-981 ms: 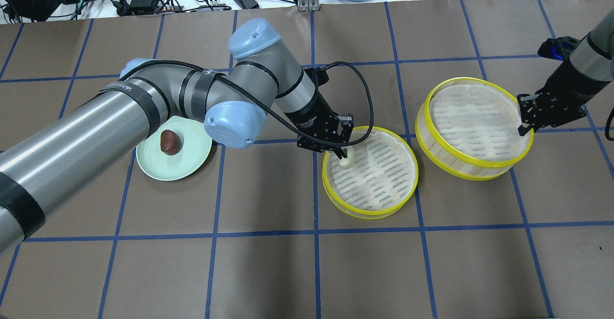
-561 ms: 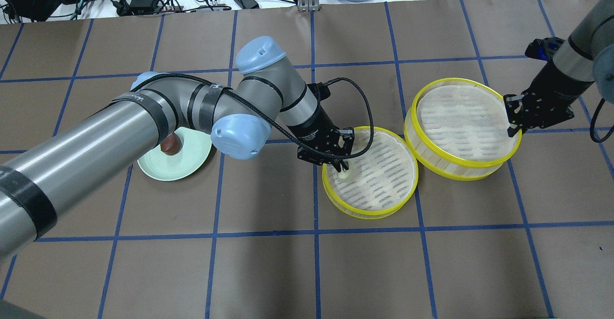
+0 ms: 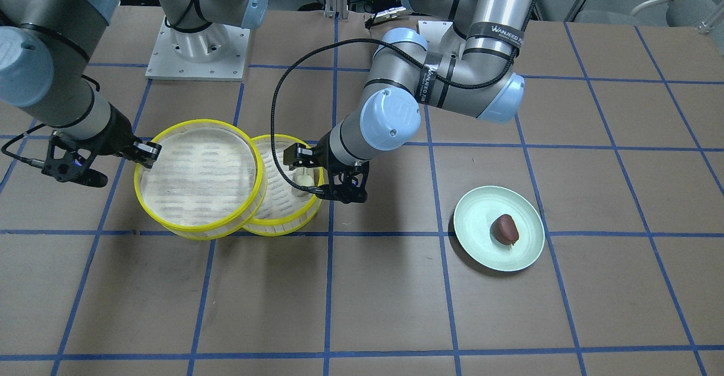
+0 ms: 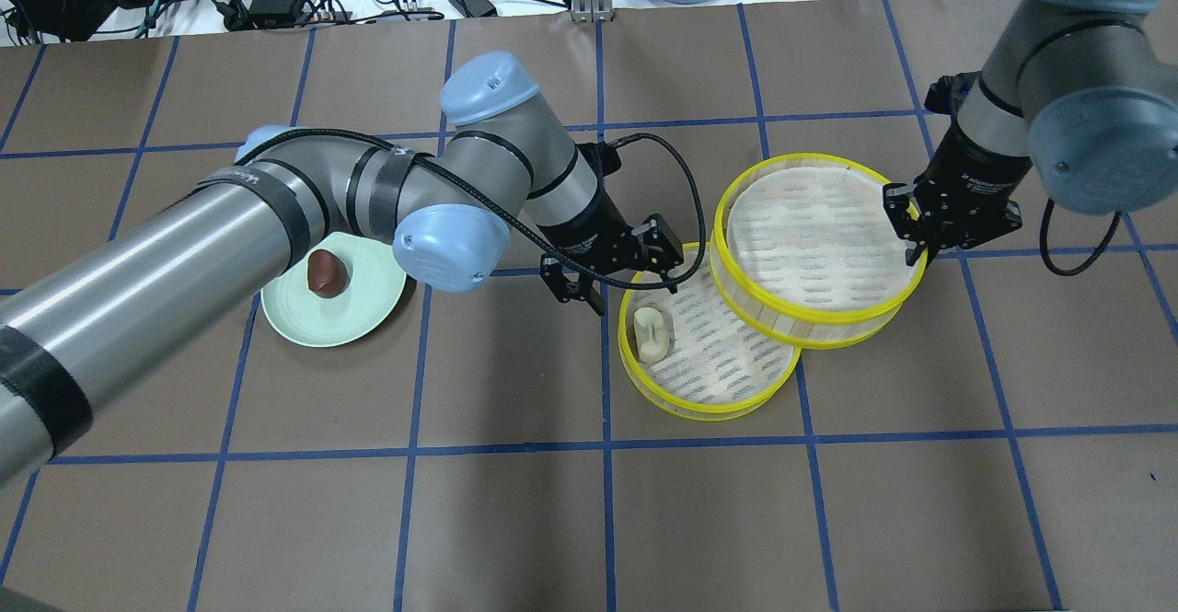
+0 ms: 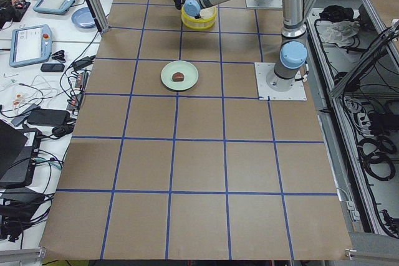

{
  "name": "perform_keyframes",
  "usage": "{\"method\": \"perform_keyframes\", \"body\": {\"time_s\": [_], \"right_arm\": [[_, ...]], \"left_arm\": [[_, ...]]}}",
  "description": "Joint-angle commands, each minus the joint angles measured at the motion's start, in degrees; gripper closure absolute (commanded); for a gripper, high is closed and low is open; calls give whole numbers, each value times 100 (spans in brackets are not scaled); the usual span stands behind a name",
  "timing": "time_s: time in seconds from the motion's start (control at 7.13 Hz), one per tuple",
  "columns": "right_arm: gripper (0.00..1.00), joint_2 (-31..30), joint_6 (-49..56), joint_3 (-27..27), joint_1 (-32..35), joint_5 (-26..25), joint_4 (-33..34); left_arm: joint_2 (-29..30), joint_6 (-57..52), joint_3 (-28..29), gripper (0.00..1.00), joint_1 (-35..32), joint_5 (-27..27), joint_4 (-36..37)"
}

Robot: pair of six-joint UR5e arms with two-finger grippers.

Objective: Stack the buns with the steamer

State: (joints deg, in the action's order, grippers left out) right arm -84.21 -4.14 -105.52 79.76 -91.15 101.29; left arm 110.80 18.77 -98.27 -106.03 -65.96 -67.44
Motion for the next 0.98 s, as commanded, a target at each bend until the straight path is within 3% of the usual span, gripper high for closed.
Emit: {"method": "perform_keyframes", "body": {"time_s": [0.0, 0.28, 0.56, 0.84], "right_arm": [[100, 36, -280, -38, 696, -88, 84], [100, 1, -167, -284, 813, -26, 171], [100, 1, 315, -302, 927, -8, 216], [100, 80, 605, -311, 945, 140, 565]], "left_arm": [[-251, -466, 264, 0, 677, -1220, -330], [-453, -1730, 265, 0, 1493, -2014, -418], [-463, -2952, 204, 0, 2635, -2201, -681], [-306, -3824, 124, 0, 3104, -2323, -753]]}}
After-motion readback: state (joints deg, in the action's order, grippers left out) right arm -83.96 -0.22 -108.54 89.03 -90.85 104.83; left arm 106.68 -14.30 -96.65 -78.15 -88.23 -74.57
